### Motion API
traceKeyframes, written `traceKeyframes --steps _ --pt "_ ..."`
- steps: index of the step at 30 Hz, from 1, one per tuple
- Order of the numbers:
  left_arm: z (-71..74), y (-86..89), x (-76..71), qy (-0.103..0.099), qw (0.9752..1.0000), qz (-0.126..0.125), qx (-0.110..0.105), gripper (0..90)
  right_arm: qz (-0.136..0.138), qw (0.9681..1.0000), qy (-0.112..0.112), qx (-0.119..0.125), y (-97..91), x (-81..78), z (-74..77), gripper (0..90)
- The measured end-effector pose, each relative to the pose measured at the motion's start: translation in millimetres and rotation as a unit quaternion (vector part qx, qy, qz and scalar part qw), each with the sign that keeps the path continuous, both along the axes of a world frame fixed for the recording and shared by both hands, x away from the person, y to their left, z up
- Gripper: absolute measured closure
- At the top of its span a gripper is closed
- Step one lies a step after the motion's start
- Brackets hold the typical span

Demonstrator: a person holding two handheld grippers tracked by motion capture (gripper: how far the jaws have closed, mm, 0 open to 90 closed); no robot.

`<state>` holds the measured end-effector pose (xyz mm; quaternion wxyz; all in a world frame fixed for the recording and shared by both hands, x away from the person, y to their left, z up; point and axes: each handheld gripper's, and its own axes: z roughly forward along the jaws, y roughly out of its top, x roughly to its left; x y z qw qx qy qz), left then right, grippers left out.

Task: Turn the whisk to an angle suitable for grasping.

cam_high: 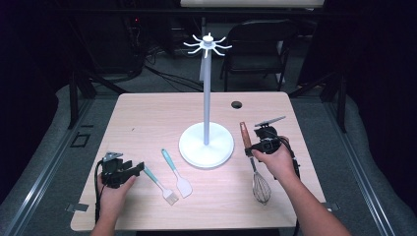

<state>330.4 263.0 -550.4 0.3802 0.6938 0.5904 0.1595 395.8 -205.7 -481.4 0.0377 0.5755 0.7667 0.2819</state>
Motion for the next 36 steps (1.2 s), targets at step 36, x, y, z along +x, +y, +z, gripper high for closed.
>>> traceKeyframes --steps 36 --pt "86.1 -135.5 -1.9 -0.099 0.978 -0.177 -0.048 47.5 0.14 0.9654 -0.22 0.002 51.2 -69.1 14.1 70.9"
